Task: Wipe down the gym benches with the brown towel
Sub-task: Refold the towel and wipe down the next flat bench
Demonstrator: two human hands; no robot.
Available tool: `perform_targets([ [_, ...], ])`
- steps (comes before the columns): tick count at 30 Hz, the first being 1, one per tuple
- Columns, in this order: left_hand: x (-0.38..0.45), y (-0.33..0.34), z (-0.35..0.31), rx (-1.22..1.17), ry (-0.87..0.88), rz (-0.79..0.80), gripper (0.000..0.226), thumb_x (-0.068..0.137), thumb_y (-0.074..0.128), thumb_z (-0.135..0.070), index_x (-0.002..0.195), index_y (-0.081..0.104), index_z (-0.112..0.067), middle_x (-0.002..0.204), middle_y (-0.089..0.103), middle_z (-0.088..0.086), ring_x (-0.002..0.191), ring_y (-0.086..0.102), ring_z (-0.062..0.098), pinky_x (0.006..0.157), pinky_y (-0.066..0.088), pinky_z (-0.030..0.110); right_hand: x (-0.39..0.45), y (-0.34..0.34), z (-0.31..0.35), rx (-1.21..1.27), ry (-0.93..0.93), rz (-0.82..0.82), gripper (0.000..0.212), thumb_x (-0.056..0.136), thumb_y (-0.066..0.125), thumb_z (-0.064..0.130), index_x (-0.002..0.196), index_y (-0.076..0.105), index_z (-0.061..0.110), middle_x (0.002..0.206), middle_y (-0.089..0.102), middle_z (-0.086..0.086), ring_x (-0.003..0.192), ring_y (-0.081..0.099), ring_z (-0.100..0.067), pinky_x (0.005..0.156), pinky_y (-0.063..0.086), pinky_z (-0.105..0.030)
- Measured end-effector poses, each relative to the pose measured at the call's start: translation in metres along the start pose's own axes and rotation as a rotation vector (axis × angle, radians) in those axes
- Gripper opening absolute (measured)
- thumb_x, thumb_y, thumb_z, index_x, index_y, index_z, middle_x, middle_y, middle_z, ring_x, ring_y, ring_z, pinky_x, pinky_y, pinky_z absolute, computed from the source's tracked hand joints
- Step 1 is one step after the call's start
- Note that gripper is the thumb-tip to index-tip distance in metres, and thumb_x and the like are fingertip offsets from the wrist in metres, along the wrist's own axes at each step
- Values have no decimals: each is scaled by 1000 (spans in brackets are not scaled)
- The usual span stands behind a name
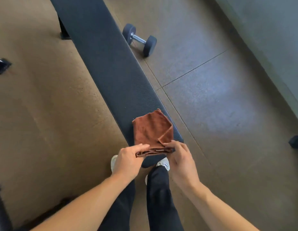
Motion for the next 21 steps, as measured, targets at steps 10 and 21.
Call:
perform_targets([
  [10, 69, 52, 89, -43, -155, -63, 32, 92, 73, -34, 124, 68, -37, 109, 68, -23, 106, 63, 5, 79, 44, 10, 63, 90, -95, 40, 84, 11, 25, 95, 73, 27, 112, 65, 44, 105, 64, 27, 108, 52, -1, 95, 48, -31],
  [21, 137, 10, 110, 101, -36, -365, 39, 101, 59, -23, 139, 55, -29, 148, 49, -11, 137, 42, 8, 109, 38, 30, 92, 203, -94, -427, 28, 123, 83, 96, 28, 81, 164, 7, 39, 174, -7, 4, 158, -22, -28, 126, -11, -59],
])
Point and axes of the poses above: each hand's wrist, its own x-axis towards the middle knuckle, its own y-axis out of the palm, z = x × y, the point moved 9 cm from there along x, towards the middle knuckle
